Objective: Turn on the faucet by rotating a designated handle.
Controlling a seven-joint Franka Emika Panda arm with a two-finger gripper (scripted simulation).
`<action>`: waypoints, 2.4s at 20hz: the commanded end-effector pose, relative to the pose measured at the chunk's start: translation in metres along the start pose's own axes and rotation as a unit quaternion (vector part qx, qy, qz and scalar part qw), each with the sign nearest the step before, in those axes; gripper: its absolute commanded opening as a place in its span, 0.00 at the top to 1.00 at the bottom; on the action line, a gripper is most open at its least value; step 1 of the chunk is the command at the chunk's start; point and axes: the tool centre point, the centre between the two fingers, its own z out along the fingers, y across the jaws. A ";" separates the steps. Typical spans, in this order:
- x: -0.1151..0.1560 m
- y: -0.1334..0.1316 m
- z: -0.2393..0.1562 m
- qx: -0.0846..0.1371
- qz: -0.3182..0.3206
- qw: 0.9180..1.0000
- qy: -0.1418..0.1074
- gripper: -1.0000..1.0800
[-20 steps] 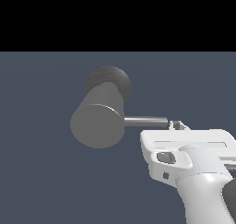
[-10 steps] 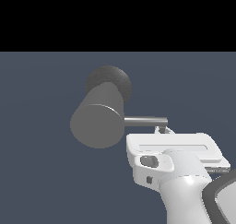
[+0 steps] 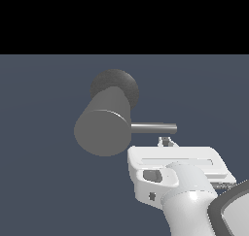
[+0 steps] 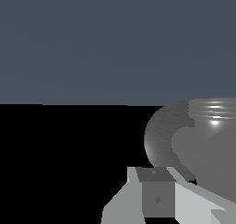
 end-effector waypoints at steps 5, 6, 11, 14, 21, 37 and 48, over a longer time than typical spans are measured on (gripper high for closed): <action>-0.010 -0.001 0.000 0.000 0.000 1.000 0.000 1.00; -0.014 -0.001 0.000 0.000 0.000 1.000 0.000 1.00; -0.030 -0.003 0.000 0.000 0.000 1.000 0.001 1.00; -0.040 -0.004 0.000 0.000 0.000 1.000 0.001 1.00; -0.063 -0.006 0.000 0.000 0.000 1.000 0.001 1.00; -0.089 0.000 0.000 0.003 -0.001 1.000 0.010 1.00; -0.124 0.012 0.000 0.000 0.000 1.000 0.001 1.00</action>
